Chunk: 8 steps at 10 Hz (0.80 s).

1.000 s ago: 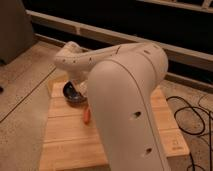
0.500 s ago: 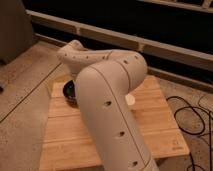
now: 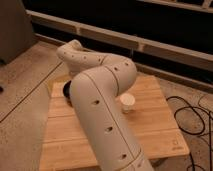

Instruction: Place the bottle in the ceramic bowl

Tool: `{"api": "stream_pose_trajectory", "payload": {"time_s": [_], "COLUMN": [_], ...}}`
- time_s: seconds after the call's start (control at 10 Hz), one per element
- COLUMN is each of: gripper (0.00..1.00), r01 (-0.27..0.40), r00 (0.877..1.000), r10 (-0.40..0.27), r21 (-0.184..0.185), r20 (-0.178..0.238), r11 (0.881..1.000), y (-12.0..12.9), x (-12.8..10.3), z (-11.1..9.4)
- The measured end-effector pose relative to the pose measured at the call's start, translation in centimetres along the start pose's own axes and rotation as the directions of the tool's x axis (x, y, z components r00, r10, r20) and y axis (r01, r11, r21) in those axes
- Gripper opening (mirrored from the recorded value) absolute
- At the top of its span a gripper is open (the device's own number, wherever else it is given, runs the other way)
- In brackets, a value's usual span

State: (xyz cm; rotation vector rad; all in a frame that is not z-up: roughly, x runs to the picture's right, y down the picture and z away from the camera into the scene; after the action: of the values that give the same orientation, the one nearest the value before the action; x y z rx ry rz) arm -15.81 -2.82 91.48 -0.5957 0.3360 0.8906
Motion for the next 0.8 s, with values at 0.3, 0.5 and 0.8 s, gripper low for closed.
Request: {"api": "stream_pose_trajectory", "payload": {"time_s": [0.3, 0.5, 0.8], "gripper": [0.01, 0.17, 0.5], "r01": [0.031, 0.031, 0.031], "r00": [0.999, 0.999, 0.999], "r10": [-0.032, -0.032, -0.032], "r21": [-0.051, -0.051, -0.05], "r20": [-0.018, -0.018, -0.018], "r11": [0.998, 0.998, 0.998], "y": [0.65, 0.65, 0.64], "x": [-0.25, -0.26, -0.26], "z": [0.89, 0.88, 0.9]}}
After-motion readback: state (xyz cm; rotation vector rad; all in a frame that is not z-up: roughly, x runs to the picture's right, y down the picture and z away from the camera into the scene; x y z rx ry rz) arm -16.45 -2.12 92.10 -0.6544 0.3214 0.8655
